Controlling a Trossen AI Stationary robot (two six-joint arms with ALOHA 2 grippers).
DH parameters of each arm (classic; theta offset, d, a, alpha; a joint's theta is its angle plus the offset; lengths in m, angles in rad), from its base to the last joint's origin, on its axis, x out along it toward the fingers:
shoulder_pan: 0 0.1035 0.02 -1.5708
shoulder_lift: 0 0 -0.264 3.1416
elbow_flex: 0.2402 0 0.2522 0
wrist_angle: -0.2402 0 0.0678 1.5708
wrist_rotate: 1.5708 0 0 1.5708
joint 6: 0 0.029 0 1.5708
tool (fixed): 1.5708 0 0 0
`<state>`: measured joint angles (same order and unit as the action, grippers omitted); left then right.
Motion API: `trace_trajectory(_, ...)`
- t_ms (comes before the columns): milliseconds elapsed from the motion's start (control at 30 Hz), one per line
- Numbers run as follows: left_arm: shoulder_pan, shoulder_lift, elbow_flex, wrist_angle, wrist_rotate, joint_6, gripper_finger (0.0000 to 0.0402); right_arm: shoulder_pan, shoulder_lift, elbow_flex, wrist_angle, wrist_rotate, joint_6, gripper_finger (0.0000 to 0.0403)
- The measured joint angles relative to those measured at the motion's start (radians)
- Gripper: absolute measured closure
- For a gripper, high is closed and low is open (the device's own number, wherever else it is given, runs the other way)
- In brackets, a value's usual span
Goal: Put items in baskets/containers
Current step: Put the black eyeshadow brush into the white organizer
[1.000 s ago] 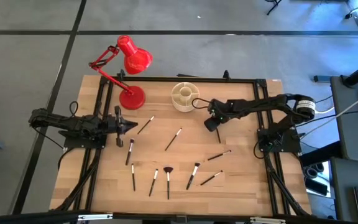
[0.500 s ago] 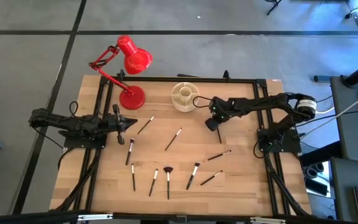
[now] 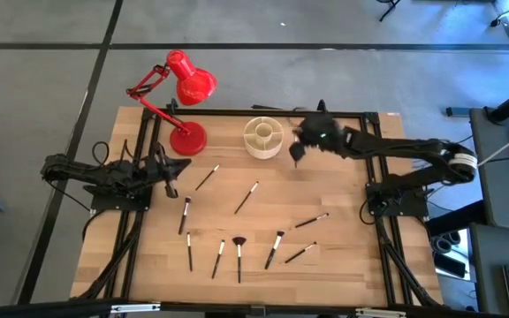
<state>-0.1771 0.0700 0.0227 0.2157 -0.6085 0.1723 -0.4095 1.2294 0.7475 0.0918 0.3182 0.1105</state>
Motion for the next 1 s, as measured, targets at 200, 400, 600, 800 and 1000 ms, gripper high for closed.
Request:
trace_trajectory(200,0.065,0.069,-0.014,0.010,-0.022,-0.055,0.0391,-0.035,0.062,-0.003,0.500,0.000,-0.211,0.0401)
trace_trajectory(400,0.143,0.200,-0.014,0.054,-0.021,-0.198,0.0394,-0.053,0.283,-0.004,0.946,-0.036,-0.330,0.0401)
trace_trajectory(600,0.191,0.332,-0.014,0.172,0.012,-0.254,0.0395,-0.058,0.447,0.028,1.026,-0.076,-0.381,0.0402)
trace_trajectory(800,0.215,0.460,-0.014,0.280,0.026,-0.271,0.0395,-0.058,0.522,0.054,1.023,-0.087,-0.383,0.0393)
trace_trajectory(1000,0.220,0.574,-0.014,0.336,0.019,-0.315,0.0395,-0.056,0.523,0.055,0.978,-0.088,-0.380,0.0339)
